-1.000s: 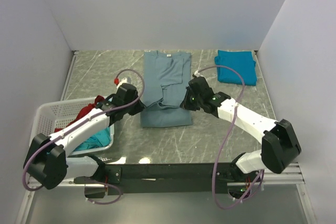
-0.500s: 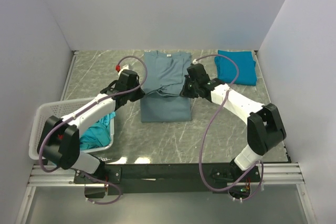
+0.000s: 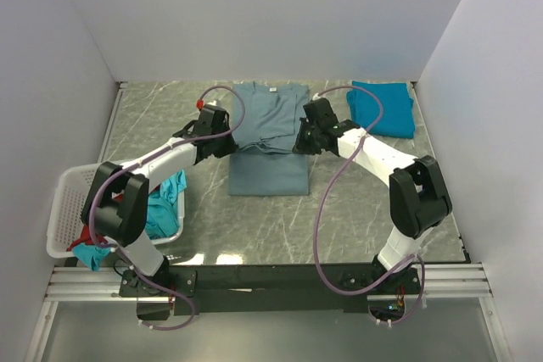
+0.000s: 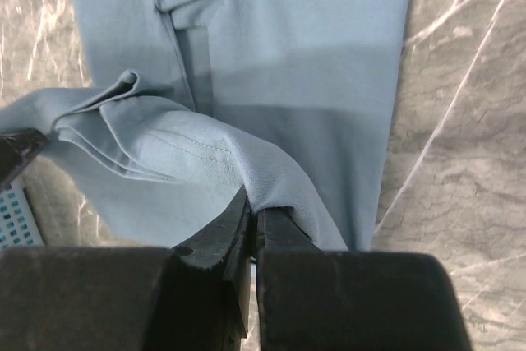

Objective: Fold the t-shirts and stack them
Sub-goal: Fold the tshirt

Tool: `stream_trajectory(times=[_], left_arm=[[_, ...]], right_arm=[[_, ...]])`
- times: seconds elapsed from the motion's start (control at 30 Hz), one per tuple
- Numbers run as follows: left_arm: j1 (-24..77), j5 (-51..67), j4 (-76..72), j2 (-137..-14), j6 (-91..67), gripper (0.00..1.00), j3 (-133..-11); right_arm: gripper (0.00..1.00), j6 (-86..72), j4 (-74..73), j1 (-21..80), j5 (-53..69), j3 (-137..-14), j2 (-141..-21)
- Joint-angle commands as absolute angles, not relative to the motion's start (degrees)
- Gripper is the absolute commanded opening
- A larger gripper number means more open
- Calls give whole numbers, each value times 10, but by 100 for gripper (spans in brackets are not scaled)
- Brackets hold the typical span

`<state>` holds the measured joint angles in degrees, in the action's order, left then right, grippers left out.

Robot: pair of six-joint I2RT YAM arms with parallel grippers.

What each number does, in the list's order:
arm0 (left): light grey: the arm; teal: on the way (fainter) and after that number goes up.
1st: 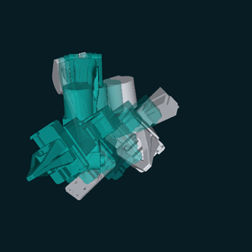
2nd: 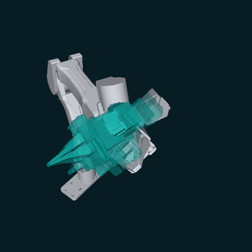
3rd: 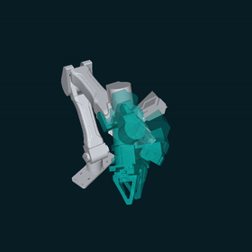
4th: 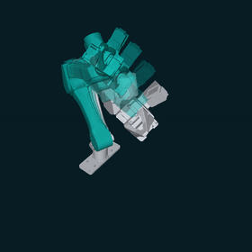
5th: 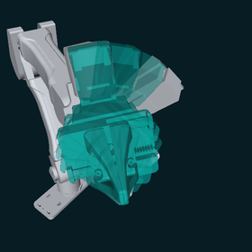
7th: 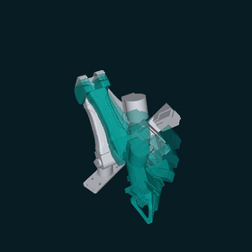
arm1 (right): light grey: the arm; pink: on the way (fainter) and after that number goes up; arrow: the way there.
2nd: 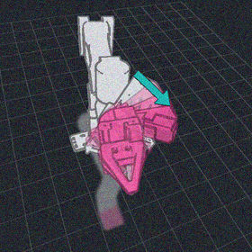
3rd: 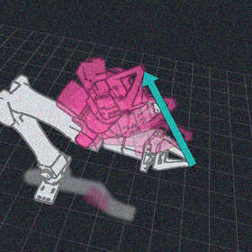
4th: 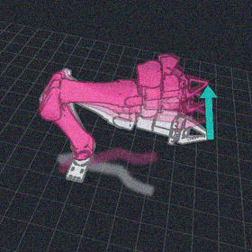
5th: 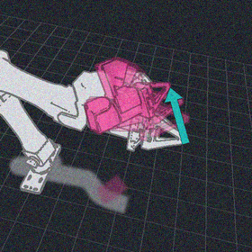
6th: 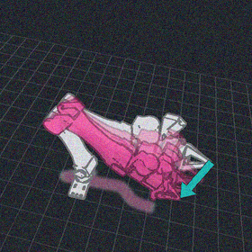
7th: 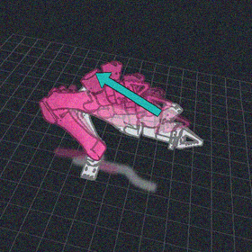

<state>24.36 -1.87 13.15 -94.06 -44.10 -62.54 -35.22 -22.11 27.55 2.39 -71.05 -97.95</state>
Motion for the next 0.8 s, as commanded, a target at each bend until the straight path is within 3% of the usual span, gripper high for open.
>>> stream_trajectory(times=[0.0,0.23,0.37,0.43,0.47,0.53,0.57,0.67,0.77], left_arm=[[237,7,100,-954,-420,1,-657],[233,8,106,-989,-418,1,-675],[230,6,104,-1000,-416,8,-678],[229,8,103,-1005,-414,20,-683],[228,10,104,-1012,-413,32,-686],[226,19,106,-1017,-410,53,-696],[226,21,105,-1015,-410,68,-699],[226,24,97,-995,-409,99,-698],[227,23,89,-962,-412,99,-684]], right_arm=[[0,-347,-214,265,23,-741,-996],[1,-345,-214,253,43,-752,-1027],[7,-343,-205,249,58,-759,-1044],[15,-345,-206,246,59,-767,-1054],[33,-345,-207,245,57,-771,-1057],[53,-349,-214,244,58,-781,-1064],[60,-348,-213,241,59,-784,-1065],[71,-348,-199,242,70,-778,-1050],[76,-345,-184,242,77,-756,-1014]])
